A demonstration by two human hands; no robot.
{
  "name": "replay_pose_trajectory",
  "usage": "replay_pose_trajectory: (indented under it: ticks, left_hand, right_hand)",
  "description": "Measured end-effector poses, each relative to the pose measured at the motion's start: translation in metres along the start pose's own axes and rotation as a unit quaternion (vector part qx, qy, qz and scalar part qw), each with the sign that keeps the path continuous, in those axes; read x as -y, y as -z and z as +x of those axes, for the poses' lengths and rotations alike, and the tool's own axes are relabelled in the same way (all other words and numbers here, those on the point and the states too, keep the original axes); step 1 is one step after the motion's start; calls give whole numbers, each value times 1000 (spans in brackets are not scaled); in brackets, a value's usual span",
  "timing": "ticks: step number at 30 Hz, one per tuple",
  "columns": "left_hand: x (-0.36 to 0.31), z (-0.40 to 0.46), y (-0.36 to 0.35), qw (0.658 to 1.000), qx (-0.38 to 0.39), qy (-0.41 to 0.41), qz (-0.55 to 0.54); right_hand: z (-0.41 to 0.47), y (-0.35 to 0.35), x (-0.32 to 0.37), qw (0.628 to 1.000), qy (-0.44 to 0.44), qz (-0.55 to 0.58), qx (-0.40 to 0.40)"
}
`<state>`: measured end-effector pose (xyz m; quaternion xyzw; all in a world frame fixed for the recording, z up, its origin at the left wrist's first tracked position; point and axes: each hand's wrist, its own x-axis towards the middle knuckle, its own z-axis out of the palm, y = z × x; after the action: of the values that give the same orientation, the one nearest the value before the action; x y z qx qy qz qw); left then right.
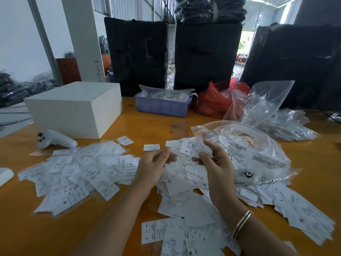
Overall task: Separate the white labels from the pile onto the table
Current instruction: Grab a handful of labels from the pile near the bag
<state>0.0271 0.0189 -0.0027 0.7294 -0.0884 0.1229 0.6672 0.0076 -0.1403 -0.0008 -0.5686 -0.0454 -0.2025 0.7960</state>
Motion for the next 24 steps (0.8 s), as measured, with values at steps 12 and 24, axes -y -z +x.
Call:
replay_pose_trajectory:
  ticks: [12,24]
  left_hand:
    - [3,3,2,1000,-18,4,6]
    - [7,4,2,1000,-6,4,22]
  right_hand:
    - [-3,-1,0,991,26,-107,80]
    - [-2,1,-2,991,25,-111,70]
